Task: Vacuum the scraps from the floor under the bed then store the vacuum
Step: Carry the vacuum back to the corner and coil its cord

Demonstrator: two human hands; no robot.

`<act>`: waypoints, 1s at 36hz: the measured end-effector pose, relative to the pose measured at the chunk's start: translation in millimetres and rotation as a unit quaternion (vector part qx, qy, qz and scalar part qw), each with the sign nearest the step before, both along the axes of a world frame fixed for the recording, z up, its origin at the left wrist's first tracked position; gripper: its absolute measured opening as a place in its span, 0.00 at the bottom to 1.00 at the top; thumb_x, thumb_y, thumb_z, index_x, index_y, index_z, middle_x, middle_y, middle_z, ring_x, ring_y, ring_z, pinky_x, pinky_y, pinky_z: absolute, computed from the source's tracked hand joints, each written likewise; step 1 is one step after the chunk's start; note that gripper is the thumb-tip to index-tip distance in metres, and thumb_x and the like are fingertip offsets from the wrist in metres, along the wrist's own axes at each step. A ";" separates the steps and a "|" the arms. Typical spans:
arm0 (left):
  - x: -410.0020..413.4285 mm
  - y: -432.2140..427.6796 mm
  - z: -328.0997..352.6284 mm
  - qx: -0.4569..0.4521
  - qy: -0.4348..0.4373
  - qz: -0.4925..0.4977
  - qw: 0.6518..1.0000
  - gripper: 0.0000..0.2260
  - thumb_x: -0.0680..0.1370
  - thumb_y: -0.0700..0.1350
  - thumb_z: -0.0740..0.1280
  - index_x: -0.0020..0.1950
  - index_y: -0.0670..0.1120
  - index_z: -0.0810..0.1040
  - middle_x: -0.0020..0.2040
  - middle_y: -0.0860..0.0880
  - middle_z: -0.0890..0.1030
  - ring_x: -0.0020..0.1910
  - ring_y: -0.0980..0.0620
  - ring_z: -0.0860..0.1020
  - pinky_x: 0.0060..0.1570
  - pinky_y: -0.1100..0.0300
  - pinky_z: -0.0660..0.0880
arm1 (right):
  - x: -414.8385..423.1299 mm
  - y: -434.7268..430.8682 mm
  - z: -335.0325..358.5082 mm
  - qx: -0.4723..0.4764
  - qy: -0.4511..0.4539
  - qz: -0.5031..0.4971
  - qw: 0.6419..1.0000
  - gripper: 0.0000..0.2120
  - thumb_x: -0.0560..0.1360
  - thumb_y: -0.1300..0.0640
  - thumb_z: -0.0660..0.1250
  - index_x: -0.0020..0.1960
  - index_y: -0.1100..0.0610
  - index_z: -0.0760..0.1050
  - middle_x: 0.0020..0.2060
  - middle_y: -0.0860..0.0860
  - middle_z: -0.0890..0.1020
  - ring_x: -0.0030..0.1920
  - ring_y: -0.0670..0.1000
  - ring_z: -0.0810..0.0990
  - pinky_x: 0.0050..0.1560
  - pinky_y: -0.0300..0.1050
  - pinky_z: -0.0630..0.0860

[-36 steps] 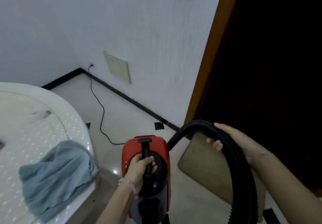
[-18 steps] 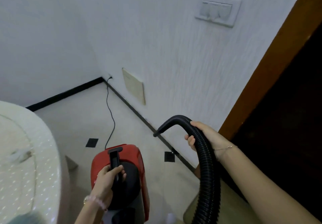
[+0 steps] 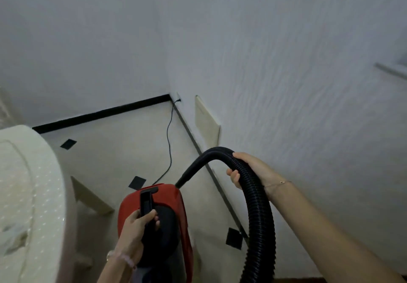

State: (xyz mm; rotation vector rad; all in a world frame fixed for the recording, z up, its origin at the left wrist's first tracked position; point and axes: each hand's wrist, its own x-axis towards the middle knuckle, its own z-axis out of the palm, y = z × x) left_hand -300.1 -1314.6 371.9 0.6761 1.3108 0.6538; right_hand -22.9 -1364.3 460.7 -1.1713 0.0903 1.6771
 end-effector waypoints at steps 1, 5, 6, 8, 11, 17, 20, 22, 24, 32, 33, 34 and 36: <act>3.7 15.2 -1.7 -0.003 -0.002 0.006 1.000 0.02 0.78 0.35 0.63 0.46 0.38 0.73 0.36 0.44 0.74 0.33 0.50 0.74 0.32 0.62 0.74 | 4.6 19.3 -2.5 -0.003 0.002 0.009 1.000 0.12 0.77 0.54 0.63 0.45 0.64 0.71 0.31 0.57 0.73 0.20 0.48 0.72 0.18 0.36 0.72; 17.6 85.0 -8.3 -0.015 -0.001 0.016 1.000 0.02 0.78 0.34 0.63 0.48 0.36 0.74 0.36 0.42 0.75 0.34 0.48 0.75 0.33 0.61 0.74 | 23.2 105.1 -11.9 -0.021 0.026 0.030 0.999 0.11 0.77 0.54 0.63 0.45 0.63 0.70 0.32 0.56 0.71 0.19 0.48 0.72 0.18 0.36 0.72; 20.9 104.3 -9.2 -0.019 -0.002 0.022 1.000 0.02 0.78 0.34 0.63 0.48 0.36 0.74 0.36 0.42 0.75 0.34 0.48 0.75 0.32 0.61 0.75 | 27.6 127.4 -13.4 -0.024 0.026 0.035 0.999 0.11 0.76 0.54 0.63 0.45 0.62 0.69 0.33 0.56 0.71 0.19 0.48 0.71 0.18 0.36 0.72; 28.3 140.6 -8.7 -0.023 -0.003 0.033 0.999 0.02 0.78 0.34 0.62 0.47 0.36 0.74 0.36 0.42 0.74 0.34 0.48 0.75 0.35 0.60 0.74 | 35.0 168.9 -14.4 -0.029 0.026 0.044 0.998 0.11 0.76 0.53 0.63 0.46 0.62 0.69 0.33 0.55 0.70 0.19 0.48 0.71 0.18 0.36 0.72; 38.8 190.6 -6.1 -0.024 0.003 0.040 0.999 0.03 0.79 0.34 0.62 0.46 0.36 0.73 0.36 0.42 0.73 0.35 0.48 0.74 0.38 0.59 0.72 | 46.1 226.0 -14.9 -0.031 0.017 0.056 0.998 0.11 0.77 0.53 0.64 0.47 0.62 0.68 0.32 0.56 0.71 0.19 0.48 0.72 0.18 0.37 0.73; 52.2 279.4 -0.4 -0.028 0.005 0.073 0.997 0.04 0.79 0.34 0.62 0.45 0.37 0.73 0.36 0.42 0.73 0.36 0.48 0.74 0.39 0.59 0.72 | 66.9 327.0 -15.2 -0.032 0.028 0.055 0.998 0.12 0.76 0.53 0.64 0.46 0.61 0.67 0.32 0.55 0.70 0.20 0.49 0.72 0.18 0.37 0.72; 60.9 321.3 -1.4 -0.022 0.007 0.089 0.996 0.04 0.79 0.34 0.62 0.44 0.37 0.73 0.36 0.43 0.73 0.35 0.49 0.73 0.38 0.60 0.73 | 78.0 379.3 -15.1 -0.020 0.026 0.061 0.998 0.11 0.77 0.53 0.63 0.46 0.61 0.67 0.32 0.55 0.70 0.20 0.48 0.72 0.18 0.37 0.72; 66.8 351.4 -5.4 -0.019 0.015 0.098 0.995 0.05 0.79 0.34 0.62 0.43 0.38 0.73 0.36 0.44 0.73 0.35 0.50 0.74 0.33 0.63 0.76 | 84.7 416.6 -17.1 -0.011 0.027 0.069 0.997 0.11 0.77 0.53 0.63 0.45 0.60 0.67 0.33 0.55 0.69 0.20 0.48 0.72 0.18 0.36 0.72; 73.4 385.0 -9.7 -0.024 0.020 0.114 0.993 0.05 0.79 0.34 0.62 0.43 0.37 0.73 0.36 0.43 0.73 0.35 0.50 0.73 0.26 0.67 0.77 | 92.6 456.2 -22.3 -0.007 0.030 0.070 0.997 0.10 0.77 0.53 0.62 0.46 0.61 0.67 0.33 0.55 0.69 0.20 0.48 0.72 0.19 0.36 0.72; 93.4 506.8 -10.9 -0.031 0.030 0.177 0.983 0.03 0.79 0.33 0.62 0.45 0.37 0.73 0.36 0.43 0.73 0.34 0.48 0.73 0.22 0.68 0.76 | 119.6 603.9 -40.7 -0.030 0.075 0.083 0.993 0.11 0.76 0.54 0.63 0.46 0.62 0.67 0.34 0.55 0.69 0.20 0.49 0.73 0.18 0.37 0.72; 95.3 519.1 -9.2 -0.030 0.034 0.181 0.982 0.05 0.79 0.33 0.61 0.43 0.37 0.73 0.35 0.43 0.72 0.34 0.49 0.73 0.22 0.68 0.75 | 119.2 621.0 -41.7 -0.036 0.076 0.092 0.992 0.11 0.76 0.53 0.63 0.45 0.62 0.68 0.34 0.55 0.69 0.20 0.49 0.73 0.18 0.37 0.73; 97.0 530.3 -7.1 -0.028 0.038 0.185 0.982 0.06 0.79 0.33 0.61 0.42 0.38 0.73 0.35 0.43 0.72 0.34 0.49 0.72 0.22 0.68 0.75 | 118.2 637.2 -42.4 -0.040 0.076 0.100 0.991 0.11 0.76 0.53 0.64 0.46 0.62 0.69 0.34 0.55 0.69 0.20 0.49 0.73 0.19 0.37 0.73; 99.4 552.0 -3.8 -0.027 0.041 0.193 0.980 0.07 0.79 0.33 0.61 0.42 0.39 0.73 0.34 0.44 0.72 0.33 0.49 0.73 0.23 0.69 0.76 | 114.9 668.5 -43.5 -0.046 0.071 0.114 0.990 0.11 0.76 0.53 0.64 0.47 0.62 0.69 0.34 0.55 0.70 0.21 0.49 0.74 0.19 0.38 0.73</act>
